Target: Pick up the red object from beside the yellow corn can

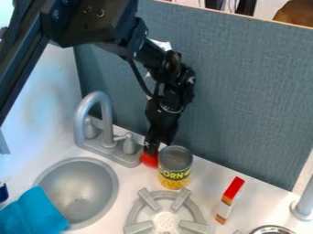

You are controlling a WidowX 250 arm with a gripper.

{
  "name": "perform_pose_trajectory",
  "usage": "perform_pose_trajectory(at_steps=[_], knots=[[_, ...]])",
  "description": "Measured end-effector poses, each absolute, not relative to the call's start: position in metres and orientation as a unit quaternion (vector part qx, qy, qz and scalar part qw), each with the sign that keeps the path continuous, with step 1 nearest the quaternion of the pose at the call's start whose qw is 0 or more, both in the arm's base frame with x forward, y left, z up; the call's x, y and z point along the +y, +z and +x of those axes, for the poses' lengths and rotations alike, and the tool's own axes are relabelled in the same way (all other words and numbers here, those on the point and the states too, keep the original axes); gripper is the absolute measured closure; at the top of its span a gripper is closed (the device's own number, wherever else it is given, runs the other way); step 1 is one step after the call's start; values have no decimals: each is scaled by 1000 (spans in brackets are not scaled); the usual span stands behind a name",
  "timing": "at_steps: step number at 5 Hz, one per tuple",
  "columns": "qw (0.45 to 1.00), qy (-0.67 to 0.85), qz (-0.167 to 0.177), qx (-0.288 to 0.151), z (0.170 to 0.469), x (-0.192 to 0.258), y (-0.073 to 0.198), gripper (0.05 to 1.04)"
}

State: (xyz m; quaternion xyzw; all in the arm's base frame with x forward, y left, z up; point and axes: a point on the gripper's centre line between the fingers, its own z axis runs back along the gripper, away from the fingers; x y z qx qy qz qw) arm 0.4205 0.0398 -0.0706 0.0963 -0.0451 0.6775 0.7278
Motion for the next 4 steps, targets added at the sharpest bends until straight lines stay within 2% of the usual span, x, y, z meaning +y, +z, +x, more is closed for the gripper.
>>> perform_pose_trajectory(at_steps=[3, 4], knots=[[691, 713, 118, -2, 414, 52, -91, 82], [679, 725, 116, 2, 414, 52, -95, 181]])
